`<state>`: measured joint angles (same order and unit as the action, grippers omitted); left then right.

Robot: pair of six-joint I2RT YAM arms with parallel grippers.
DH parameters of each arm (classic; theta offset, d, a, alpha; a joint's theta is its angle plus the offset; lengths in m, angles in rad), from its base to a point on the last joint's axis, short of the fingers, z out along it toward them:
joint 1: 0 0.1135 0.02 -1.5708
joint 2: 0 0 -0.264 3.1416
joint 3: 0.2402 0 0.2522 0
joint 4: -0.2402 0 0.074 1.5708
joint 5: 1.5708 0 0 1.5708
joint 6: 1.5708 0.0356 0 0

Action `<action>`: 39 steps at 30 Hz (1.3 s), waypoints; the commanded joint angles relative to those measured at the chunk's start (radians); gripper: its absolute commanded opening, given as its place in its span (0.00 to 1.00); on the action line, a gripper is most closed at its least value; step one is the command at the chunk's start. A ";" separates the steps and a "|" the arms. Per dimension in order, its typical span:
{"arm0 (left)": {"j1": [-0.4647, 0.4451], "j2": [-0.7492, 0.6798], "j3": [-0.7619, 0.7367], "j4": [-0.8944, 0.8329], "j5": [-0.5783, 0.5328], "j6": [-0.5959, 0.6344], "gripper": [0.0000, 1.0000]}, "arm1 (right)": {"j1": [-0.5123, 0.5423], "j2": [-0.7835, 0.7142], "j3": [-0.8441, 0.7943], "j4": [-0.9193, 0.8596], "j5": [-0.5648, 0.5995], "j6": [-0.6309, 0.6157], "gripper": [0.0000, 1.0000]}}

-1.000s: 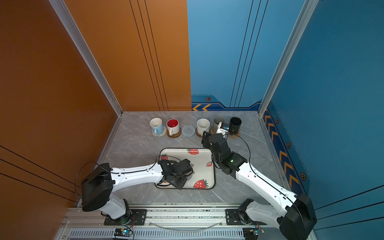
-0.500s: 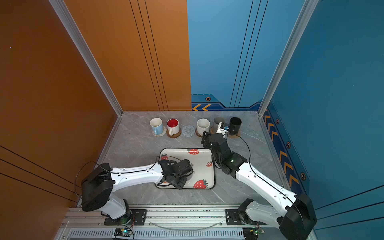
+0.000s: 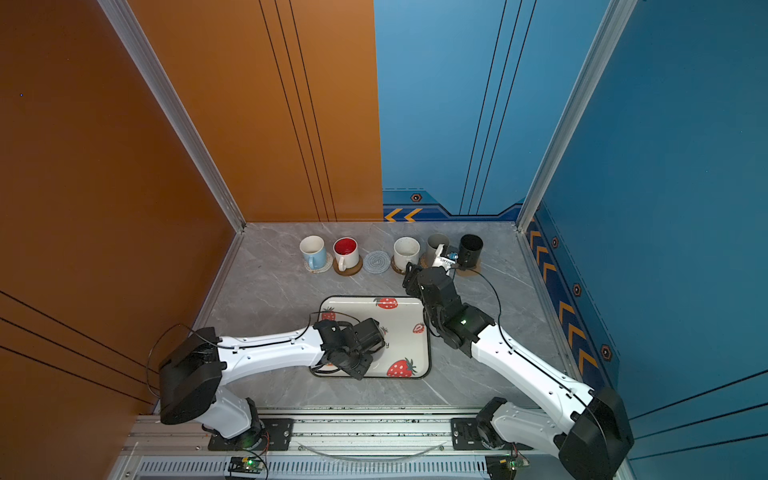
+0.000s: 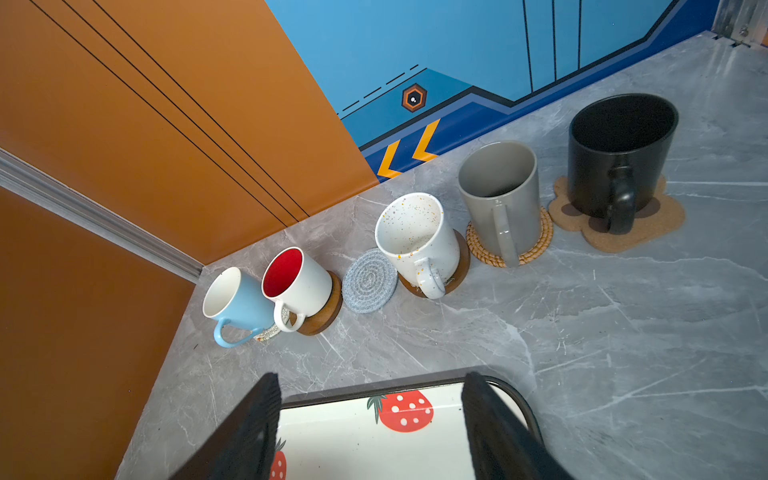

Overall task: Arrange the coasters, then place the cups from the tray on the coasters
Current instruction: 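Lift the lavender-handled mug with the left gripper toward the empty blue knit coaster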

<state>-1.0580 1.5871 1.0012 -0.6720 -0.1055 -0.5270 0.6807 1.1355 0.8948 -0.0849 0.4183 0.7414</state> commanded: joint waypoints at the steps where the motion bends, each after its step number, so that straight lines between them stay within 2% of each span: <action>1: 0.017 -0.039 -0.004 0.023 -0.036 -0.021 0.00 | -0.001 0.011 0.028 0.009 -0.010 0.010 0.68; 19: 0.063 -0.061 -0.010 0.055 -0.033 -0.027 0.00 | -0.011 0.041 0.033 0.017 -0.030 0.011 0.68; 39: 0.145 -0.028 0.069 0.070 -0.016 0.011 0.00 | -0.028 0.087 0.047 0.037 -0.067 0.012 0.68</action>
<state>-0.9241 1.5635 1.0264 -0.6407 -0.1074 -0.5392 0.6598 1.2125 0.9051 -0.0673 0.3683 0.7414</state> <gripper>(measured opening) 0.164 0.679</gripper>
